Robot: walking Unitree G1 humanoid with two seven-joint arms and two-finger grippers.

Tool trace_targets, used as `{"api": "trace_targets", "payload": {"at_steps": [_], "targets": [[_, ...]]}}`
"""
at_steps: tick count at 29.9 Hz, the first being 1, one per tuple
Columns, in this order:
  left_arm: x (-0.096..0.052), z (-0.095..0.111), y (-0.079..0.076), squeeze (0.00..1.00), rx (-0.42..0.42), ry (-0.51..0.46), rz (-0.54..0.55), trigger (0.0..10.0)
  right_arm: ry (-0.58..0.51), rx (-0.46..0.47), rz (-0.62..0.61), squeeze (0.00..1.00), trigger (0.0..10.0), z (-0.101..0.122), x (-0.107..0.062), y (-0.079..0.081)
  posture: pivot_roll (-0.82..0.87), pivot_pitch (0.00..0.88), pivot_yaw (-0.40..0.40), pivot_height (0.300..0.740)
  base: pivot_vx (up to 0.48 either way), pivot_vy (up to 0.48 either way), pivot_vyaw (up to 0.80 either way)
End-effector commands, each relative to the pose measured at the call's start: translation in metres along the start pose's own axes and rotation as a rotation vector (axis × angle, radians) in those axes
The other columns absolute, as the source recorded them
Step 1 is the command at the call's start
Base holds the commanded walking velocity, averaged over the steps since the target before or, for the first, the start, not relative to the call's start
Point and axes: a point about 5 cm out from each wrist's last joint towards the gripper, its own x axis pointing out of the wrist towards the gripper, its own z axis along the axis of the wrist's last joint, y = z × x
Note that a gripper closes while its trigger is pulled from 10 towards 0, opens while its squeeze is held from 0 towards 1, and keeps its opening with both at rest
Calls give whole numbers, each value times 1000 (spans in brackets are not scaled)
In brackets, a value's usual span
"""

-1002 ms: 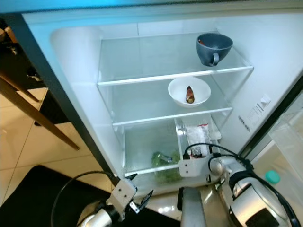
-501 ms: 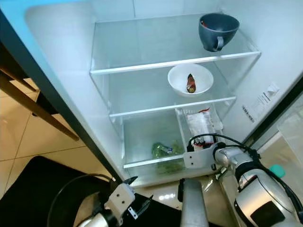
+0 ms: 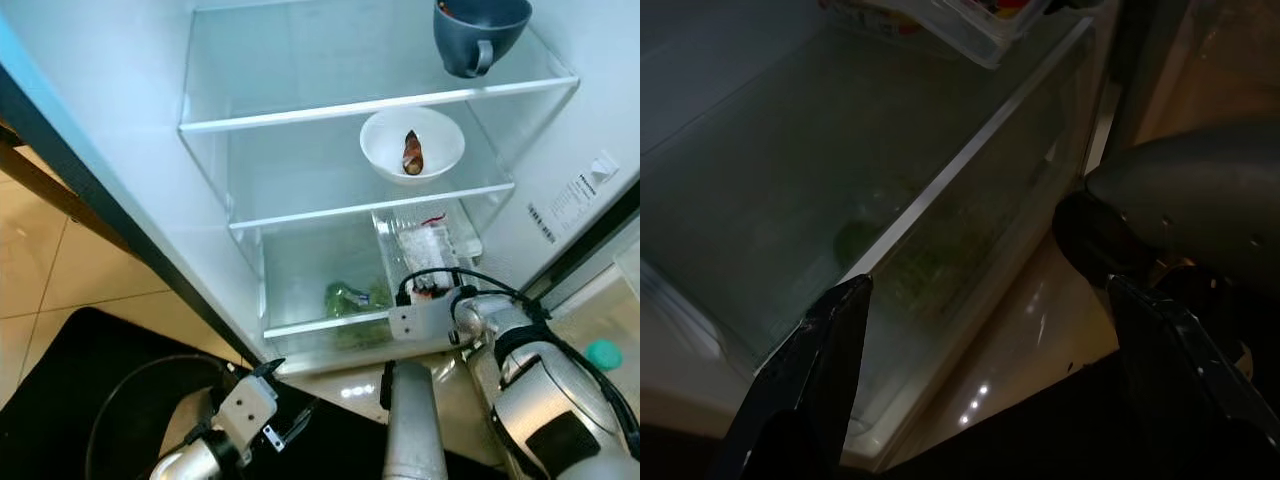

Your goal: Restocking fridge

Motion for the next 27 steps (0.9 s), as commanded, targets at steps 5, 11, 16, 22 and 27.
{"api": "trace_targets", "payload": {"at_steps": [5, 11, 16, 22, 27], "targets": [[-9, -7, -6, 0, -14, 55, -31, 10000, 11, 17, -22, 0, 10000, -7, -4, -10, 45, 388, 44, 384, 0, 0, 0], [-6, -5, -8, 0, -19, 61, -45, 10000, 35, -28, -43, 0, 10000, -14, -7, -21, 46, 385, 46, 384, 0, 0, 0], [-9, -4, -8, 0, -17, 63, -48, 10000, 47, -52, -60, 0, 10000, -14, -8, -30, 55, 388, 46, 384, 0, 0, 0], [-12, -3, -8, 0, -18, 68, -43, 10000, 55, -59, -69, 0, 10000, -12, -7, -34, 66, 396, 43, 384, 0, 0, 0], [-13, -3, -9, 0, -20, 72, -42, 10000, 52, -67, -71, 627, 10000, -10, -6, -33, 69, 398, 43, 384, 0, 0, 0]]}}
